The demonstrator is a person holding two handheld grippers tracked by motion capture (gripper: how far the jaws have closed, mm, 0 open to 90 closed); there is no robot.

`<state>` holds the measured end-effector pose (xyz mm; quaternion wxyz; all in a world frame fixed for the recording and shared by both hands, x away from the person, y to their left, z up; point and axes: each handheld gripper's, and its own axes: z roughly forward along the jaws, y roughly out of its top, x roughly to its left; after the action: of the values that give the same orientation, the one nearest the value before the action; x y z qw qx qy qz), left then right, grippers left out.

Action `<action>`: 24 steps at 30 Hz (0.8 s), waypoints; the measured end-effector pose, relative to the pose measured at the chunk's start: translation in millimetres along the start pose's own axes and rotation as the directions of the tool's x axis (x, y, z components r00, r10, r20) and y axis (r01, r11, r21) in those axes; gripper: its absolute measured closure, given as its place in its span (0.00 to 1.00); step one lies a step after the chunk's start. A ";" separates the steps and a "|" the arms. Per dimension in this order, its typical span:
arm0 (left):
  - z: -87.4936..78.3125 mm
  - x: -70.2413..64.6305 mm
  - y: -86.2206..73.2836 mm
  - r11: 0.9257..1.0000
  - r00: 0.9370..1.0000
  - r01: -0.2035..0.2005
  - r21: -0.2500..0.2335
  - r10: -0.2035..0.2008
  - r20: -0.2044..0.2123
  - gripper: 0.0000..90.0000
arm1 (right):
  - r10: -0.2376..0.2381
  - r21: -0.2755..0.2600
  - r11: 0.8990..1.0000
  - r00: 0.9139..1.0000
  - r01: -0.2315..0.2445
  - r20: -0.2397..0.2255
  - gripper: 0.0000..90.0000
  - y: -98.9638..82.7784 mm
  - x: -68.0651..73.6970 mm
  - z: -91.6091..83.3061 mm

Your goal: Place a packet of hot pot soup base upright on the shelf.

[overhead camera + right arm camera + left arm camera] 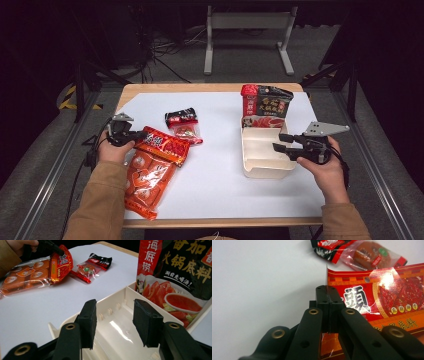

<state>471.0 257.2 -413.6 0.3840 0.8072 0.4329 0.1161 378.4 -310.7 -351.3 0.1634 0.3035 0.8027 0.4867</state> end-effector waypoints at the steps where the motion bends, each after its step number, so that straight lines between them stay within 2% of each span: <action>1: -2.3 -0.3 0.5 1.000 1.000 0.002 -0.007 -0.002 0.002 1.00 | -0.004 -0.003 1.000 1.000 0.004 0.000 0.60 0.6 0.4 0.1; 9: -27.5 -4.1 6.7 0.996 0.999 0.021 -0.083 -0.018 0.030 1.00 | -0.005 -0.012 1.000 1.000 0.005 -0.004 0.60 2.8 1.7 1.7; 12: -37.2 -6.2 8.7 0.992 0.998 0.048 -0.118 -0.042 0.053 1.00 | -0.005 -0.018 1.000 1.000 0.005 -0.005 0.59 4.0 2.0 1.8; 16: -47.1 -8.6 9.3 0.987 0.996 0.065 -0.147 -0.055 0.067 1.00 | -0.005 -0.023 1.000 1.000 0.005 -0.005 0.59 4.8 2.1 2.2; 18: -51.1 -9.1 10.0 0.987 0.996 0.064 -0.148 -0.054 0.070 1.00 | -0.005 -0.025 1.000 1.000 0.005 -0.005 0.59 5.1 2.2 2.1; 24: -66.1 -18.7 16.4 0.983 0.997 0.017 -0.182 -0.003 0.074 1.00 | -0.007 -0.033 0.999 1.000 0.007 -0.007 0.59 6.1 2.9 1.6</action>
<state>435.5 271.4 -354.2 0.4725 0.7703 0.4100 0.1235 379.1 -305.7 -346.5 0.1671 0.2963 0.7962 0.5003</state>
